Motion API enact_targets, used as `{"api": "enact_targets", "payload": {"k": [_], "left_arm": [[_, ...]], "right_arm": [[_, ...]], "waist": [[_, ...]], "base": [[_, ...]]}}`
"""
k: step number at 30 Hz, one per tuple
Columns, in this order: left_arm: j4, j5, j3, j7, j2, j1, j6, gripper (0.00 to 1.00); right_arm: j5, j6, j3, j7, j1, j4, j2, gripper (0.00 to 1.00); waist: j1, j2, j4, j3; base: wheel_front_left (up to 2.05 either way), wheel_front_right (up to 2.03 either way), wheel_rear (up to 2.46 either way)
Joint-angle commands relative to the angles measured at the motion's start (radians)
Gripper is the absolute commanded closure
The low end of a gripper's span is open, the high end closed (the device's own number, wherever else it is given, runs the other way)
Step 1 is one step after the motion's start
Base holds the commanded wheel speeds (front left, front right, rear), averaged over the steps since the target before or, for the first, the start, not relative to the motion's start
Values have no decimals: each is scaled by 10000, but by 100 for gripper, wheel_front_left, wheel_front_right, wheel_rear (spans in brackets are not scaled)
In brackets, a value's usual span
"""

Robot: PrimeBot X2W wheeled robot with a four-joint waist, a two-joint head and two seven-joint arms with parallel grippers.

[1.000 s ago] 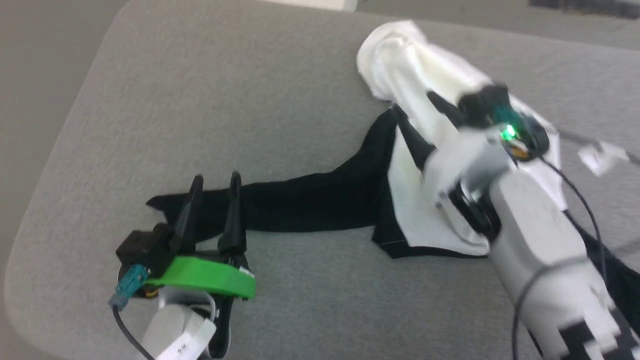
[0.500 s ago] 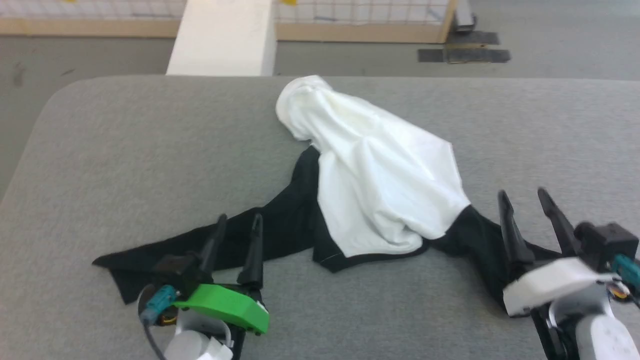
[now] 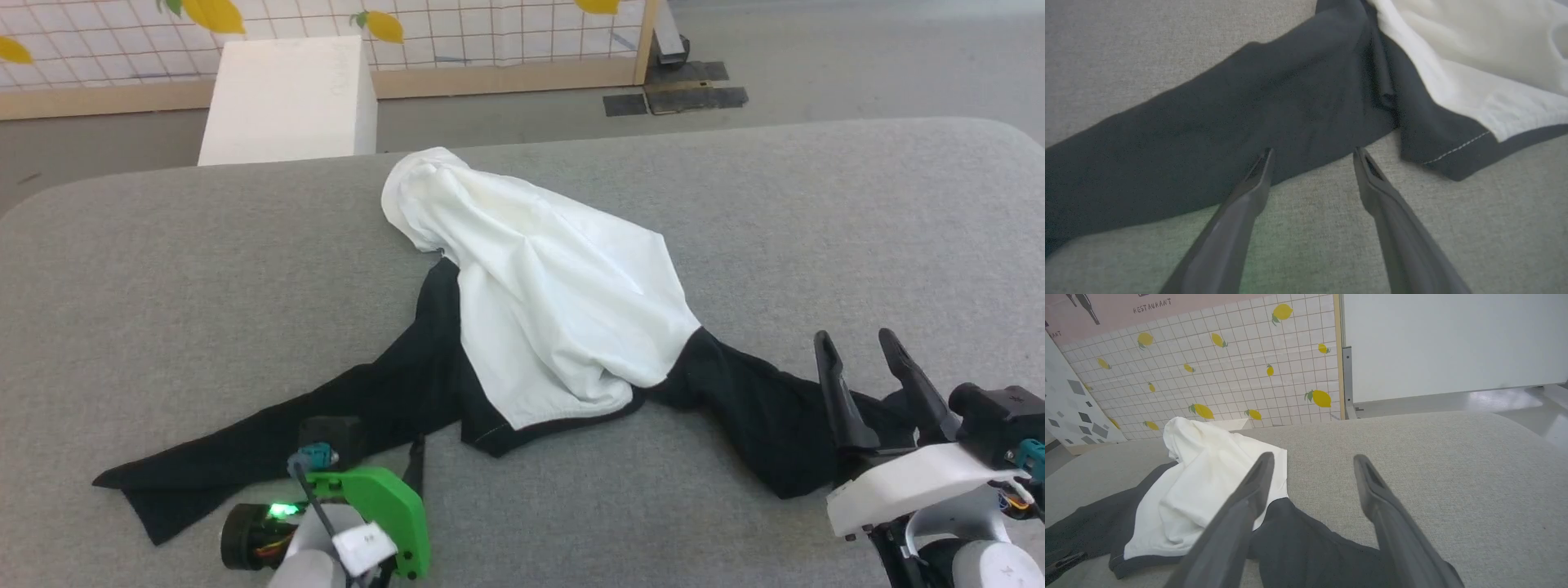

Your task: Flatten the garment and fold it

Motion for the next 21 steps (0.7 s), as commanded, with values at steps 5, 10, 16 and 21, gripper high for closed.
{"api": "enact_targets", "payload": {"k": [5, 10, 16, 21], "left_arm": [[359, 172, 16, 1150, 208, -492, 350, 0], [691, -107, 32, 2747, 290, -537, 448, 100], [-191, -630, 904, 2394, 537, -231, 849, 100], [-1335, -1025, 1999, 2045, 1024, 419, 1366, 100]], "right_arm": [[184, -15, 81, -17, 97, -96, 27, 0], [334, -15, 197, -23, 62, -80, 27, 0], [483, -15, 205, -67, 109, -22, 27, 0], [451, -15, 109, -27, 133, 43, 27, 0]], "waist": [[1, 77, -135, 183], [1, 77, -207, 227], [1, 77, -65, 274], [1, 77, 216, 272]], "base": [[0, 0, 0], [0, 0, 0], [0, 0, 0], [0, 0, 0]]}}
